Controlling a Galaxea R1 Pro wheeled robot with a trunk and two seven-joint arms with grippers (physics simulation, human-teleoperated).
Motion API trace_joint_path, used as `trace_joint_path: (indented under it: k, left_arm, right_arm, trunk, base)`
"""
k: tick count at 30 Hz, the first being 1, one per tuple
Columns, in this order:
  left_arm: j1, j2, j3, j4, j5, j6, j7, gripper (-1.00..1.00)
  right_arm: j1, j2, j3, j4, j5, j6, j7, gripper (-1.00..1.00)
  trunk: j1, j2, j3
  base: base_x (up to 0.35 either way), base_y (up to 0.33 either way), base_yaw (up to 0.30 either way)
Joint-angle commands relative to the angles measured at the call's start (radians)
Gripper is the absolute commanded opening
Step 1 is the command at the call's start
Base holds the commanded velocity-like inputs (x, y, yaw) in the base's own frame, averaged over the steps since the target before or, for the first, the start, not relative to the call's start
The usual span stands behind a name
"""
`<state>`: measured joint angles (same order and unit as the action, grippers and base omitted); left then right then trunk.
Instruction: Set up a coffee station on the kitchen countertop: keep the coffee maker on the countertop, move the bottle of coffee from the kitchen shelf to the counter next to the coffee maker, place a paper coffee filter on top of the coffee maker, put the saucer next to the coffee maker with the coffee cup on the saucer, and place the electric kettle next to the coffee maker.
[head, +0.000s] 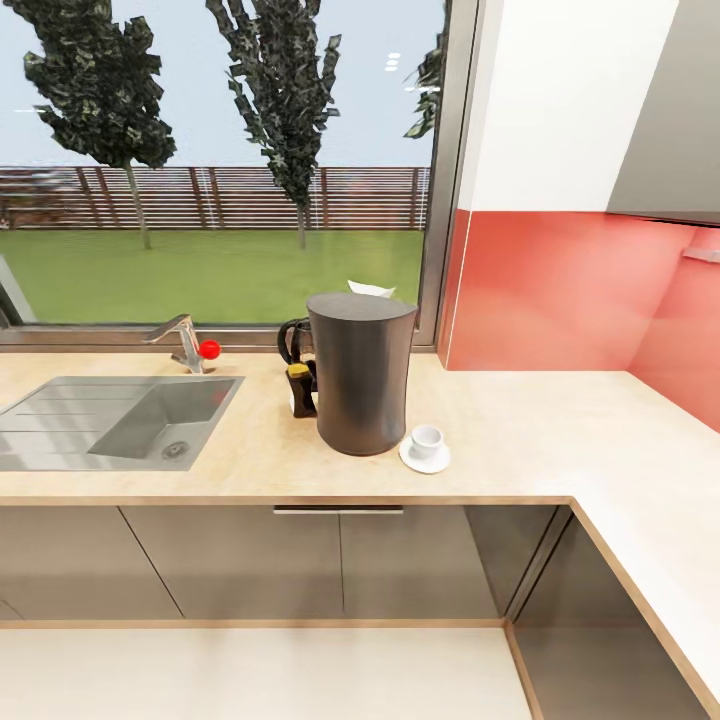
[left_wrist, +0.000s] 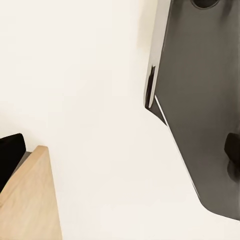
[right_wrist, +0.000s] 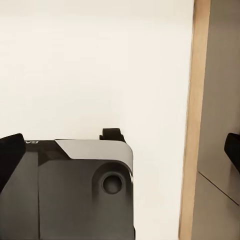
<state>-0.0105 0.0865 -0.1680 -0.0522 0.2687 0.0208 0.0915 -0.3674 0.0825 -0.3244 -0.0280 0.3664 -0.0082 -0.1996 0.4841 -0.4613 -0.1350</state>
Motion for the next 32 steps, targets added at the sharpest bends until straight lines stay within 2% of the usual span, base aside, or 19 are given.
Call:
trace_joint_path:
  k: [1,32]
  left_arm:
    - [0.0,0.0,-0.009,-0.001,0.009,0.002,0.003,1.0]
    - [0.0,0.0,-0.01,-0.001,0.01,0.002,0.002,1.0]
  right_arm:
    - [-0.001,0.0,-0.008,0.0,0.009,-0.001,-0.003,1.0]
    - [-0.001,0.0,-0.008,0.0,0.009,-0.001,-0.003,1.0]
  trunk:
    - [0.0,-0.002,-0.002]
    - [0.0,-0.002,-0.002]
  base:
    - [0.0,0.0,0.0]
    - [0.0,0.0,0.0]
